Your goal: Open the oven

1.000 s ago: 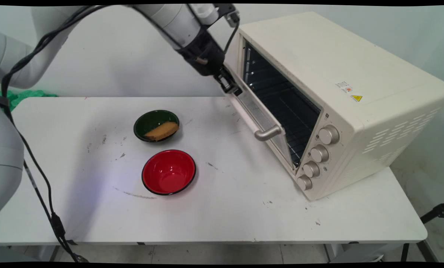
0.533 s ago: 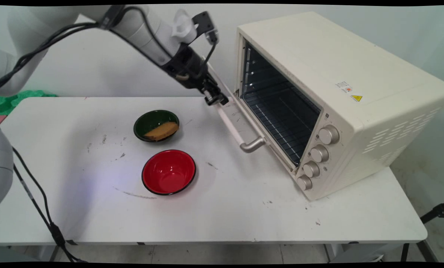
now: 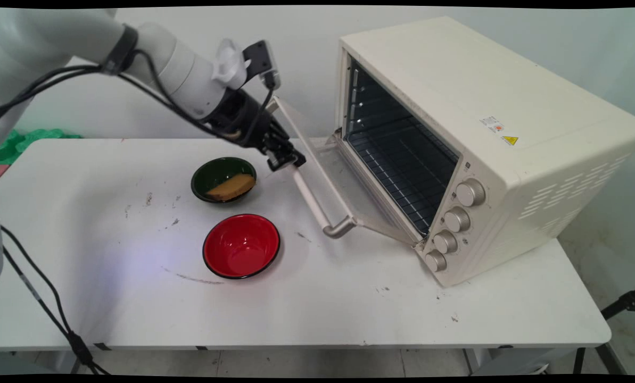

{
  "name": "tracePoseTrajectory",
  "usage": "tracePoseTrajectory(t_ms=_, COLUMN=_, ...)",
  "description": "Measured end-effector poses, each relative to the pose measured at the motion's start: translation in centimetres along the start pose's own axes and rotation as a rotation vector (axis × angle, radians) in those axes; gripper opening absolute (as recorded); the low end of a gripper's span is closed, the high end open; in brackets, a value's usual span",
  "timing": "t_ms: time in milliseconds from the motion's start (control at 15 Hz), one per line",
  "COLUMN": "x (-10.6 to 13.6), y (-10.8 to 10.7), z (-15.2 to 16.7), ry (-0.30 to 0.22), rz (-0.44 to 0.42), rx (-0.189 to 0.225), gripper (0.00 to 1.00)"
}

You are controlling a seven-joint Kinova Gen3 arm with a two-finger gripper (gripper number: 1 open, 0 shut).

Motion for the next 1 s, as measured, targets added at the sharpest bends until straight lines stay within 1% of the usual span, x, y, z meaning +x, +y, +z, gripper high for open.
tracePoseTrajectory(t_ms=400, x=-4.1, y=0.9, z=0.2, ry=0.033, rz=-0.045, rx=-0.011, gripper=0.00)
tracePoseTrajectory(t_ms=1000, x=-9.5, y=0.8, z=1.9, ry=0.083, rz=-0.081, rx=-0.015, gripper=0.00)
